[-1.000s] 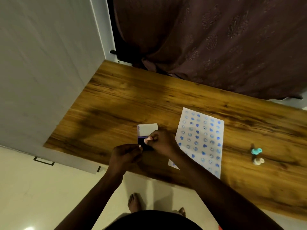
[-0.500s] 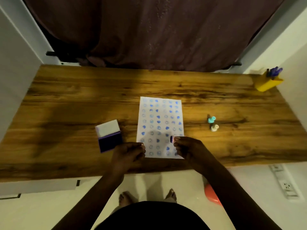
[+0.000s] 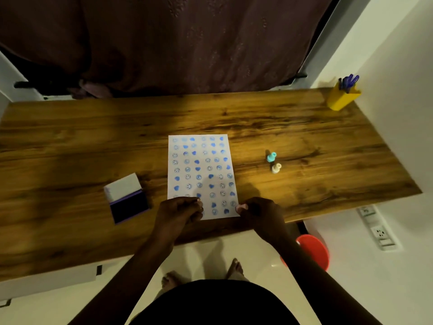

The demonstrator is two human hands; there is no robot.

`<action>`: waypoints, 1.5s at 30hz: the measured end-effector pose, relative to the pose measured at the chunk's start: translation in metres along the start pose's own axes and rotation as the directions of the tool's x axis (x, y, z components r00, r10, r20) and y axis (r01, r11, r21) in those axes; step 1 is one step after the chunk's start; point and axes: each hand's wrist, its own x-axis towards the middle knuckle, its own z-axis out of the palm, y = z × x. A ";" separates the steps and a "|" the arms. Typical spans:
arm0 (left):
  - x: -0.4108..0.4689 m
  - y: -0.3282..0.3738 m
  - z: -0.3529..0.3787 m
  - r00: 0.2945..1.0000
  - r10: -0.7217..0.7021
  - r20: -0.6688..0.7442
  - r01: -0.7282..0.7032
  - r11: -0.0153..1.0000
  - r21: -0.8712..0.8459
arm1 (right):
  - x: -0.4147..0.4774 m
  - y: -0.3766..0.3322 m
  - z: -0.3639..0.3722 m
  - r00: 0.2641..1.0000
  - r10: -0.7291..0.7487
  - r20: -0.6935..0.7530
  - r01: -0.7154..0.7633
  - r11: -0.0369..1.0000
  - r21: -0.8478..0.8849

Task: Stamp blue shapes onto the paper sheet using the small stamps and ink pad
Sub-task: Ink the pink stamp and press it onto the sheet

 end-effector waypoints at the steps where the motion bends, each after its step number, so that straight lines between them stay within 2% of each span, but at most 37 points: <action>1: 0.000 0.000 -0.001 1.000 0.004 -0.001 -0.004 1.000 0.005 | 0.000 -0.002 0.001 0.999 -0.043 -0.001 0.043 0.995 -0.087; 4: 0.001 0.000 -0.005 1.000 0.005 -0.008 -0.005 1.000 0.002 | -0.001 -0.005 0.008 0.992 -0.123 0.040 0.128 0.972 -0.196; 8: -0.001 -0.001 -0.009 1.000 0.007 -0.024 -0.007 1.000 0.015 | 0.001 -0.008 0.013 0.988 -0.127 0.090 0.143 0.966 -0.215; 15: 0.000 -0.004 -0.011 0.998 -0.028 -0.048 0.028 1.000 0.006 | 0.000 -0.004 0.020 0.982 -0.165 0.098 0.184 0.950 -0.251; 23: 0.001 -0.004 -0.005 0.999 -0.029 -0.027 0.028 0.999 -0.033 | -0.002 -0.012 0.030 0.971 -0.228 0.072 0.236 0.865 -0.442; 29: -0.003 -0.002 -0.003 1.000 0.026 -0.007 -0.026 0.999 -0.032 | -0.003 -0.017 0.024 0.979 -0.174 0.102 0.201 0.876 -0.438; 36: -0.005 0.003 0.003 0.998 0.059 0.002 -0.059 0.998 -0.015 | 0.013 -0.026 -0.011 0.987 0.031 0.158 -0.011 0.992 -0.125; 38: -0.006 0.004 0.007 0.997 0.072 0.024 -0.073 0.997 0.003 | 0.013 -0.023 -0.022 0.986 0.068 0.154 -0.087 0.989 0.120; 40: -0.008 0.006 0.013 0.995 0.086 0.055 -0.087 0.996 0.007 | 0.011 -0.021 -0.033 0.974 0.117 0.194 -0.196 0.863 0.466; 41: -0.008 0.007 0.017 0.993 0.093 0.073 -0.094 0.996 0.005 | 0.010 -0.020 -0.039 0.968 0.127 0.218 -0.233 0.783 0.577; 43: -0.010 0.009 0.027 0.986 0.108 0.126 -0.110 0.994 0.009 | 0.007 -0.017 -0.047 0.949 0.105 0.297 -0.293 0.639 0.711; 45: -0.011 0.011 0.037 0.976 0.113 0.188 -0.119 0.993 0.024 | 0.005 -0.017 -0.050 0.932 0.059 0.358 -0.329 0.554 0.765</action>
